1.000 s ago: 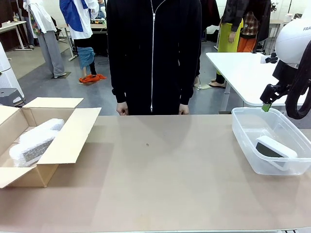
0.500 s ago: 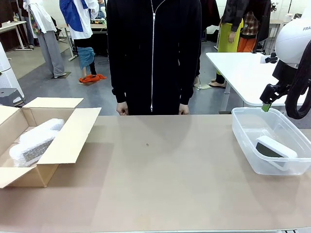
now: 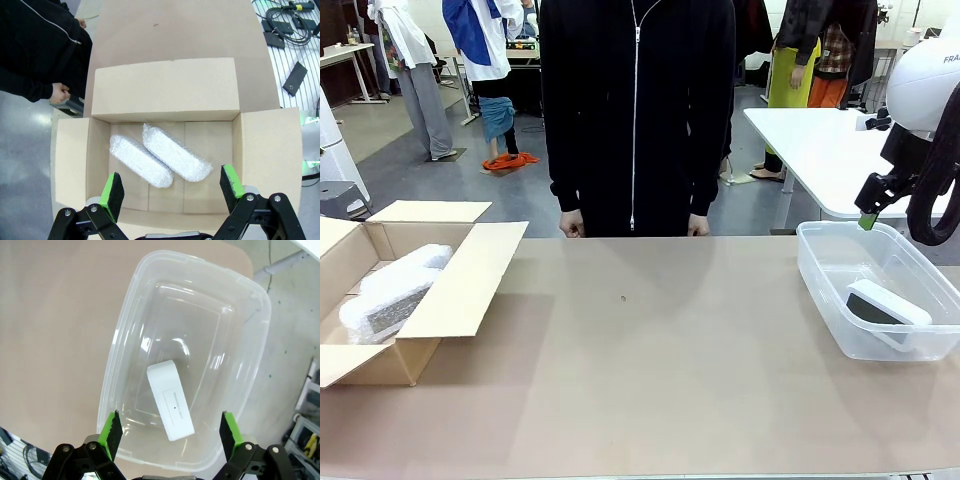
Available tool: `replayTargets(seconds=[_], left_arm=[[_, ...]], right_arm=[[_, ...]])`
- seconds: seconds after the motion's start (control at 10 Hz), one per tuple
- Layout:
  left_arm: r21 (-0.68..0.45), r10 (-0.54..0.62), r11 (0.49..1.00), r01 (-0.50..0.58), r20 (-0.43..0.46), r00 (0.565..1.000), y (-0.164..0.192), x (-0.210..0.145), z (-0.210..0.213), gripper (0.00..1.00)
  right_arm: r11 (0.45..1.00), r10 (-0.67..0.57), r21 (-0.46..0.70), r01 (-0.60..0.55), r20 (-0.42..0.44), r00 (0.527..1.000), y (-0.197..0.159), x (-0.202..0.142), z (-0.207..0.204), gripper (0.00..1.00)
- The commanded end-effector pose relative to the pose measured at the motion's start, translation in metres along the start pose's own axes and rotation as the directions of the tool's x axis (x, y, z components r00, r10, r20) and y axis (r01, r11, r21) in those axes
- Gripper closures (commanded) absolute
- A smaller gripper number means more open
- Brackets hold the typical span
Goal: Separate and place wrapped and unwrapped clocks.
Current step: If the picked Digital clock is wrapped, place it in the Package Box ; if not, place it in the Organizing box.
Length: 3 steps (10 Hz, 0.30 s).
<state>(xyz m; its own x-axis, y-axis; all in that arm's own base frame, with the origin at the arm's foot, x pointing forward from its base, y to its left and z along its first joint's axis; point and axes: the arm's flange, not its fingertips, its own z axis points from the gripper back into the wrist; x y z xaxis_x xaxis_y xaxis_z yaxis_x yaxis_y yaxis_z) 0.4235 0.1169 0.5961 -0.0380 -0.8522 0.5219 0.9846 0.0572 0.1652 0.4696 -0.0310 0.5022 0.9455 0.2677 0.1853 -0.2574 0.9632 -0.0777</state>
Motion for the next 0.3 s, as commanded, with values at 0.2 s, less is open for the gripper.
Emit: replayTargets(seconds=[0.2], left_arm=[[-0.001, -0.023, 1.000, 0.023, 0.006, 1.000, -0.0033, -0.0017, 0.0005, 0.00]], right_arm=[[1.000, -0.002, 0.001, 0.002, 0.000, 1.000, -0.0007, -0.0007, -0.0007, 0.00]])
